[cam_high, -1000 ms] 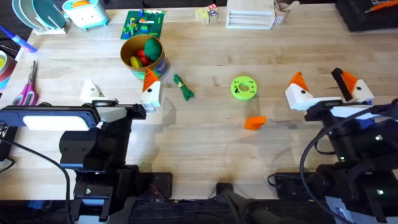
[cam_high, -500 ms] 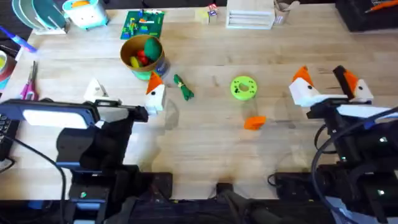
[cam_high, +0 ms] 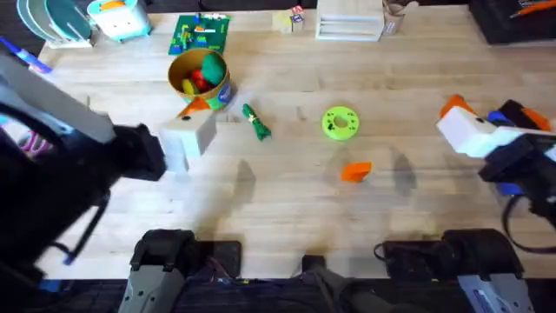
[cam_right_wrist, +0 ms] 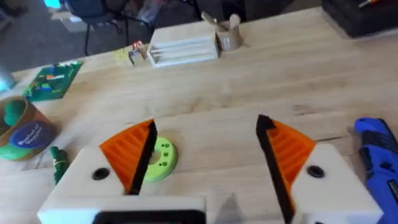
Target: Pick up the gripper from the table and insert it into the empty holder that is missing its gripper. Then pick up a screw, insert it into the mounting hole, and use the screwdriver to tighten it. Finally, clean up the table by picking up the vegetable and placing it into the bucket.
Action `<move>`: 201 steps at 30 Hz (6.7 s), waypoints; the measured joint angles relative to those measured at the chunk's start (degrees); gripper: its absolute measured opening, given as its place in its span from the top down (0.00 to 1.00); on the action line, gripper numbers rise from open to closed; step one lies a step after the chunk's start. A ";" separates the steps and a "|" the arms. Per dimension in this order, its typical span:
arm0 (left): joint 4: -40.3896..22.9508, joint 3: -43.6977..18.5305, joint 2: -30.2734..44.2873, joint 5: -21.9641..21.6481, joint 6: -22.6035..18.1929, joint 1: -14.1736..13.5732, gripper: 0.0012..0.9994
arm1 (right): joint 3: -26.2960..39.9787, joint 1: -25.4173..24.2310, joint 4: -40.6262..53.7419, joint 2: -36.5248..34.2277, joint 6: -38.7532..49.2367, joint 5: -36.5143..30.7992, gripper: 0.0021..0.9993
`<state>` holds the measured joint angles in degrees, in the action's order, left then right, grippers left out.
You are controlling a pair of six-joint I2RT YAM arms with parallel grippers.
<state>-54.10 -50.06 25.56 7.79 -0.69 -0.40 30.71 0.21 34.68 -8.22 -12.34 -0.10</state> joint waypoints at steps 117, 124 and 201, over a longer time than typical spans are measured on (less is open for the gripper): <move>51.16 49.70 -25.24 22.62 -6.21 -34.23 0.01 | 12.69 0.00 11.05 -8.27 0.40 0.02 0.01; 51.16 49.70 -25.25 22.61 -6.21 -34.24 0.01 | 12.69 0.00 11.05 -8.27 0.40 0.02 0.01; 51.21 49.70 -25.24 22.38 4.20 -34.23 0.01 | 21.74 34.12 24.33 -63.11 40.98 4.32 0.17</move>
<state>-2.90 -0.36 0.32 30.17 3.51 -34.63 52.45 34.33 59.01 -71.32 28.64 4.22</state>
